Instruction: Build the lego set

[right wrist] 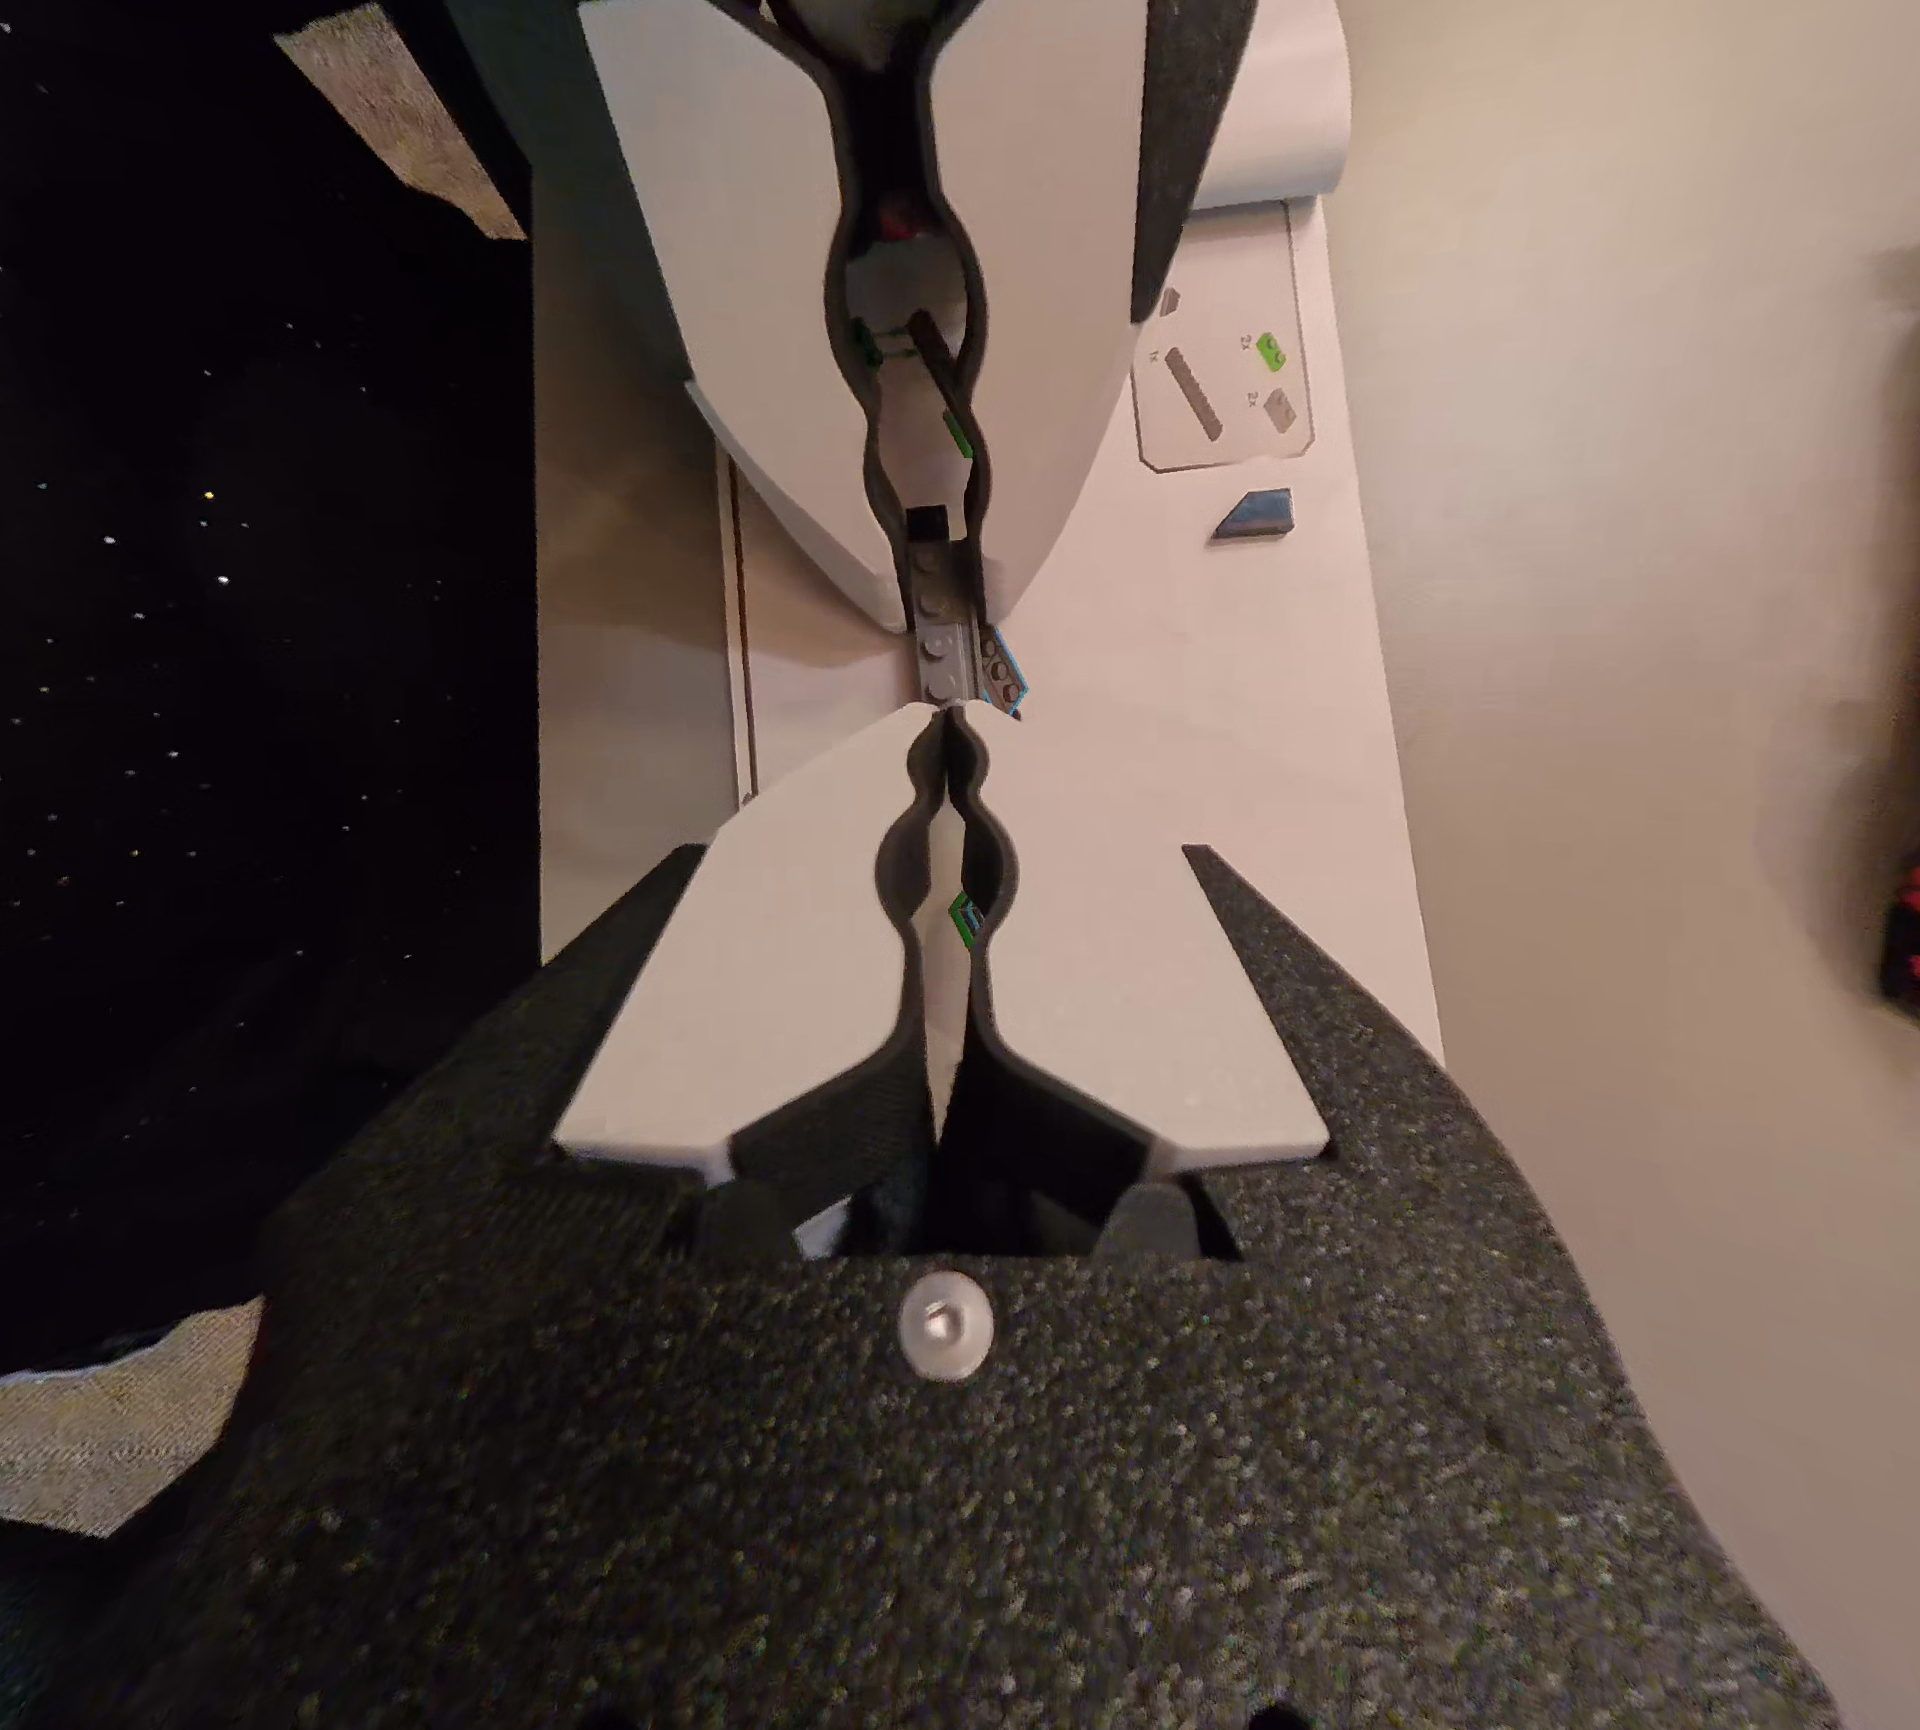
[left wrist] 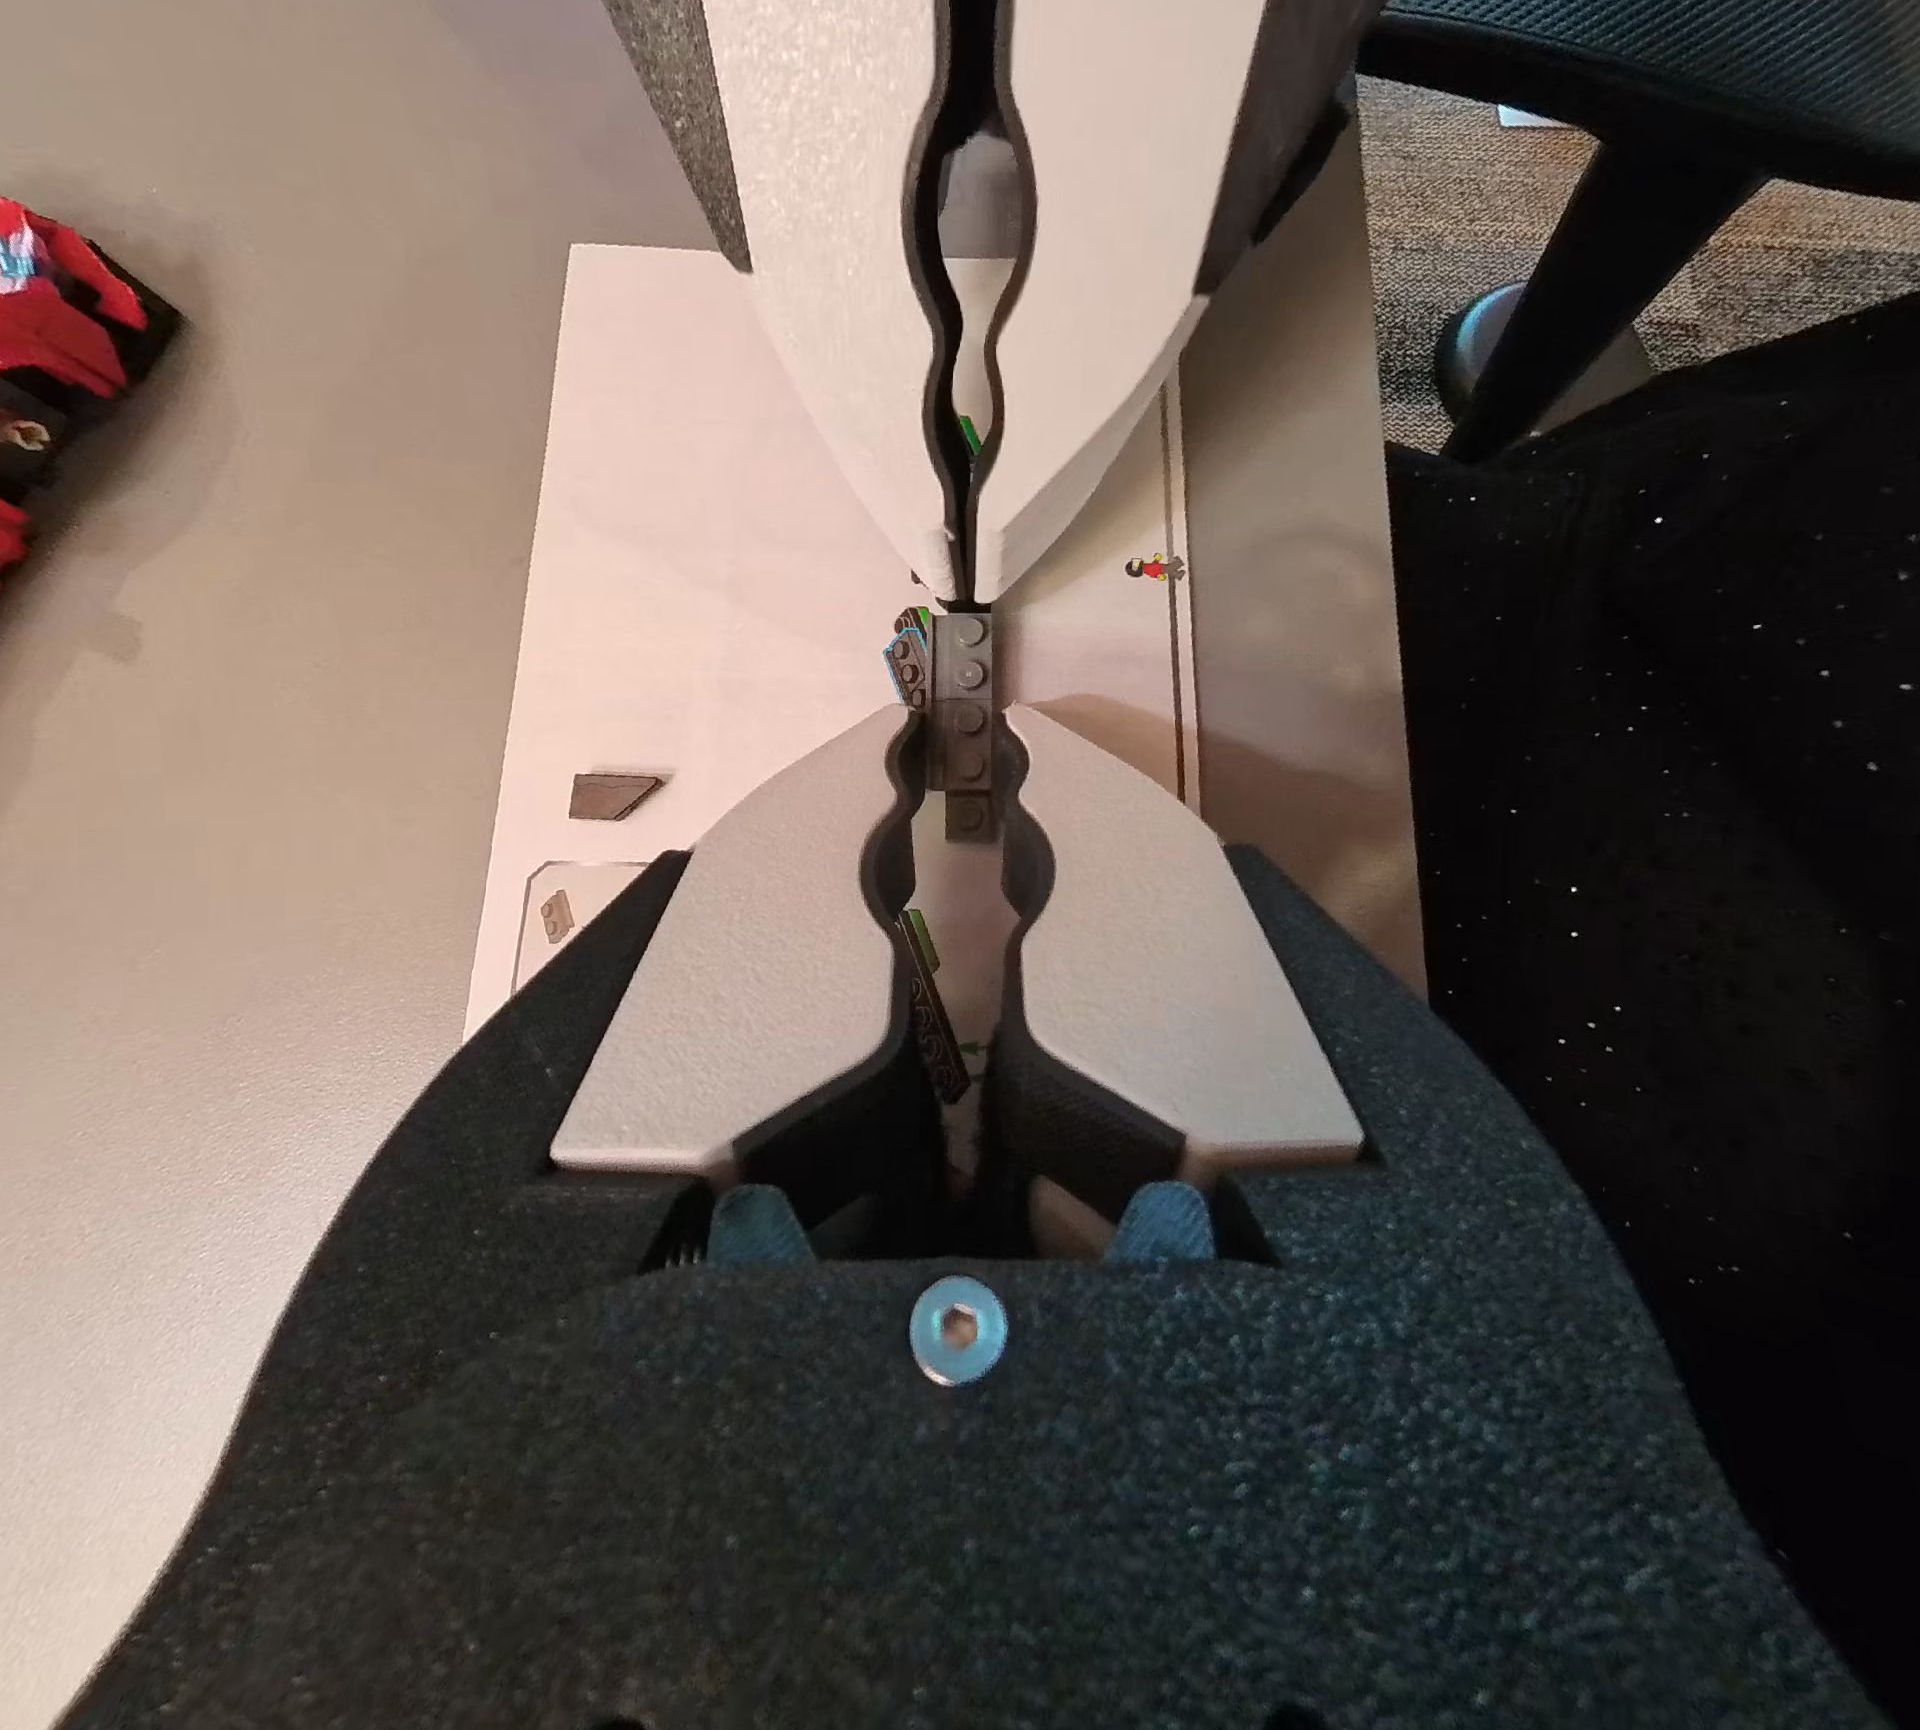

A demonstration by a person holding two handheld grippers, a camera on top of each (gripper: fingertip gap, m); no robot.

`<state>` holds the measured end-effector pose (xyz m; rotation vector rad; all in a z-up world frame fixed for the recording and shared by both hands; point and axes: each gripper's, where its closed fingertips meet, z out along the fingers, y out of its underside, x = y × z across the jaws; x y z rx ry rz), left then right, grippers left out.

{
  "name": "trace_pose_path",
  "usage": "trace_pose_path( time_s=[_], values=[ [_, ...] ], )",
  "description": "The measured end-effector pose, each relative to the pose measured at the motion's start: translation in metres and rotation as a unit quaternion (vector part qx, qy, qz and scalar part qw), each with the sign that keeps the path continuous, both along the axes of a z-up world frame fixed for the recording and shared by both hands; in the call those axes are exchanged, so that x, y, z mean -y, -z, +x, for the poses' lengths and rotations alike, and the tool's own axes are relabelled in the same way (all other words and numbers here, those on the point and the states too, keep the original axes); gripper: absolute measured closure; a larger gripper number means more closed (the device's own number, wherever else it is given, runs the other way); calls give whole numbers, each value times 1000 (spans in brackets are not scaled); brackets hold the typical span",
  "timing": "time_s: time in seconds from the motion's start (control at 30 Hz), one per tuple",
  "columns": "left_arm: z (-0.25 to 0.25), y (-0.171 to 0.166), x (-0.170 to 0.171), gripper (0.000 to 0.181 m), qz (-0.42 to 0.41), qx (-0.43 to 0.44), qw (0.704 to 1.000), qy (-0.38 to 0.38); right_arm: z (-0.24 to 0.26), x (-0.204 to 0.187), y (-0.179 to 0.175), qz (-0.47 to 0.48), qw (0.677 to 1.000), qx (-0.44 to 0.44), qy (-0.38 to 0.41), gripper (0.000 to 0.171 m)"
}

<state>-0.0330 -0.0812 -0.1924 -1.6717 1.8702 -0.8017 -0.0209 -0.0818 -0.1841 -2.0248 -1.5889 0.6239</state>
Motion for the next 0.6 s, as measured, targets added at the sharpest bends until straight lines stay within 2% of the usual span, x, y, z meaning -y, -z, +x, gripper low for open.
trace_pose_path(
  time_s=[0.3, 0.4, 0.5, 0.6],
  values=[
    [0, 0, 0, 170, -6, 2, 1000, -1, -4, 0, 2, -6, 999, 39, -1, 171],
    [0, 0, 0, 170, -8, 3, 1000, 0, -4, 1, 1, 1, 1000, 18, -12, 171],
    [0, 0, 0, 170, -7, 4, 1000, 0, 2, 0, -13, -9, 999, -53, 5, 171],
    [0, 0, 0, 170, -9, 4, 1000, -1, 6, -1, -10, 12, 999, -50, 17, 171]
  ],
)
